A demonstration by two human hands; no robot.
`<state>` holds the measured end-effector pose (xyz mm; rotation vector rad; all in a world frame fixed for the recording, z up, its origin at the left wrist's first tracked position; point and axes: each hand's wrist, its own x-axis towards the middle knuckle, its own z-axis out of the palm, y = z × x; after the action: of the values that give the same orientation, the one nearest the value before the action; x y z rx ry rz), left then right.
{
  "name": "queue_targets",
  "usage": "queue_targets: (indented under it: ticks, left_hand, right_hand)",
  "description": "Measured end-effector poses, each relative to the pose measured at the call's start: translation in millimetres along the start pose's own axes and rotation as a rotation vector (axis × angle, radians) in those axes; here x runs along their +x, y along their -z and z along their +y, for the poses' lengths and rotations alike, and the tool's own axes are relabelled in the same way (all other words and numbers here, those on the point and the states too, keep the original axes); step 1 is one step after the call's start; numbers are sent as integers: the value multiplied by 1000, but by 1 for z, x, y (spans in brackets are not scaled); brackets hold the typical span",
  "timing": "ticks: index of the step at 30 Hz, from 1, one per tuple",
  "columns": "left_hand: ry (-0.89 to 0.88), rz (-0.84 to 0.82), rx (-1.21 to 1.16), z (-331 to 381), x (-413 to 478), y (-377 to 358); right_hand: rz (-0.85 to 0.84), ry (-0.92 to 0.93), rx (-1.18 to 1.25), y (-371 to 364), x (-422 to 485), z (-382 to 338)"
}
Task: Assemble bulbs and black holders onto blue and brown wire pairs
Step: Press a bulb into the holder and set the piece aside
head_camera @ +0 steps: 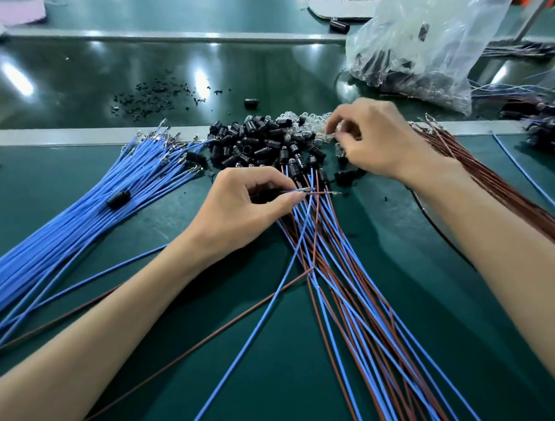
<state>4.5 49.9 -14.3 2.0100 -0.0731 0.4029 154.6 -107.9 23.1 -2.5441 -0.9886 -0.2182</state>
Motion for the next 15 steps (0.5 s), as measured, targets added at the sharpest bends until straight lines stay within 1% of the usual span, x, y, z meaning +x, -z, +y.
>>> queue_targets:
  ticks: [1, 2, 4, 6, 9, 15]
  left_hand:
    - [-1, 0, 1, 0, 0, 0]
    - [-3, 0, -2, 0, 0, 0]
    - [-8, -3, -5, 0, 1, 0]
    - [-9, -2, -6, 0, 1, 0]
    - [-6, -2, -1, 1, 1, 0]
    - [6, -10, -3, 2, 0, -1]
  right_hand:
    - [54, -6, 123, 4, -11, -1]
    - [74, -33, 298, 8, -24, -3]
    - [44, -113, 669, 10, -52, -8]
    - [-5, -182, 884, 2, -75, -12]
    - [-17, -245, 1013, -13, -90, -12]
    - [52, -103, 1075, -17, -95, -11]
